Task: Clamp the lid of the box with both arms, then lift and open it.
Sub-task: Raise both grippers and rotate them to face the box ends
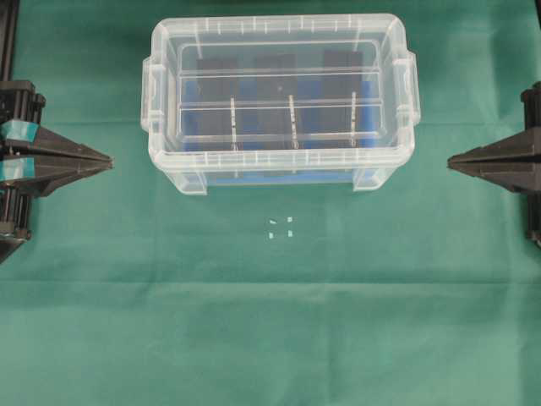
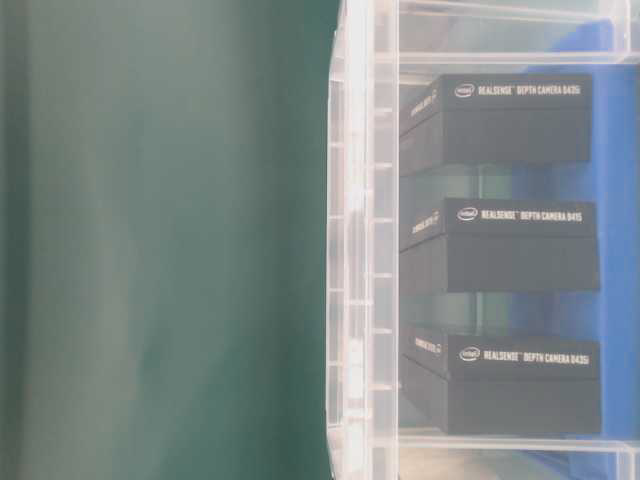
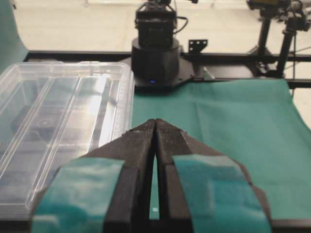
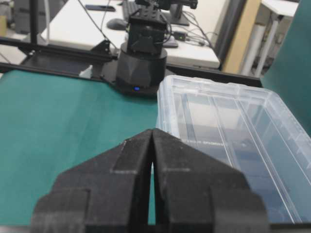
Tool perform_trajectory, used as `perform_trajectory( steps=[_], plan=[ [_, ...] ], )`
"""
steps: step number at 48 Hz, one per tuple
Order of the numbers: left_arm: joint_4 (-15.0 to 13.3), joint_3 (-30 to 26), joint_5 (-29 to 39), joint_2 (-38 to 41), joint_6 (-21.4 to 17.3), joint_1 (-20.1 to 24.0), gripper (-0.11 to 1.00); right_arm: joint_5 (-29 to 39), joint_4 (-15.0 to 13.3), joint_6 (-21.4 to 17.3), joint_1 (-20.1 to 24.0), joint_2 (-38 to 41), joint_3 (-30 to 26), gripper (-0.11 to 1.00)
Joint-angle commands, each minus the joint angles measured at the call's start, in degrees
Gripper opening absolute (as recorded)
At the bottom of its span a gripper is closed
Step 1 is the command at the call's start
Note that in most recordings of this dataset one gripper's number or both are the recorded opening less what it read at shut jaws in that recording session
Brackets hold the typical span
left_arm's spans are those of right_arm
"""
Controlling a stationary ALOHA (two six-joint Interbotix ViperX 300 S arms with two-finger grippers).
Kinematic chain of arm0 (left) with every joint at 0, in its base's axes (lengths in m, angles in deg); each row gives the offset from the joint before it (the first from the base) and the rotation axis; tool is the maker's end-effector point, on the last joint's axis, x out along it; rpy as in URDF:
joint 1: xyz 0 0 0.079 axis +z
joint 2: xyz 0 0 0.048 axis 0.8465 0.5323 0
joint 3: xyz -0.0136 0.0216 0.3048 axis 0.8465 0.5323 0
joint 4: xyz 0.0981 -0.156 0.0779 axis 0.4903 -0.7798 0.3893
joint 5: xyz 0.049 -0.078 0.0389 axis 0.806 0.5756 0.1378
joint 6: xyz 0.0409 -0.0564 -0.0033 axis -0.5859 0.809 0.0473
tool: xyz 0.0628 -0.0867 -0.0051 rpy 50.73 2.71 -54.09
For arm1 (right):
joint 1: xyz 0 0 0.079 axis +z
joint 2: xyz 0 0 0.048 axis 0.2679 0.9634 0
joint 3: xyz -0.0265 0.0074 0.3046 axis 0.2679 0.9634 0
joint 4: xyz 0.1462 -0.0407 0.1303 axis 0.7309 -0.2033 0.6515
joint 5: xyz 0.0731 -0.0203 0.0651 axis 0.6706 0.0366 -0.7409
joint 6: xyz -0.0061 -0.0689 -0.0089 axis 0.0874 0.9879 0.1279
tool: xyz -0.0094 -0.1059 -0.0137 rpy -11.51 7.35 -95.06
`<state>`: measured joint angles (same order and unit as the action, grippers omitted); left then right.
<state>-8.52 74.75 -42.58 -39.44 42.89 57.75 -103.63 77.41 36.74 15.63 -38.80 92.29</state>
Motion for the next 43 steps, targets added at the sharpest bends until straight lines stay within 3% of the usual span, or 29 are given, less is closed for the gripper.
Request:
perform_trajectory(
  steps=[1,4,14,34,43],
  plan=[
    [0.1,-1.8,0.7,0.4,-0.4,0.3,0.02,-0.2,0.0,0.5,-0.7,0.5,-1.9,0.0],
    [0.3,-2.1,1.0,0.4,-0.5,0.4,0.05,2.5,0.0,0.5,-1.4,0.9,-2.9,0.0],
    [0.4,-2.2,1.0,0.6,-0.5,3.9,0.0,9.2,-0.5,1.0,-4.5,2.3,-7.0,0.0],
    [0.4,-3.8,4.6,2.0,0.0,20.7,0.0,10.6,-1.4,0.9,-22.5,4.0,-9.4,0.0],
    [0.4,-5.0,10.9,3.8,0.9,22.9,0.0,15.7,-1.4,0.3,-26.0,5.4,-10.5,0.0]
  ],
)
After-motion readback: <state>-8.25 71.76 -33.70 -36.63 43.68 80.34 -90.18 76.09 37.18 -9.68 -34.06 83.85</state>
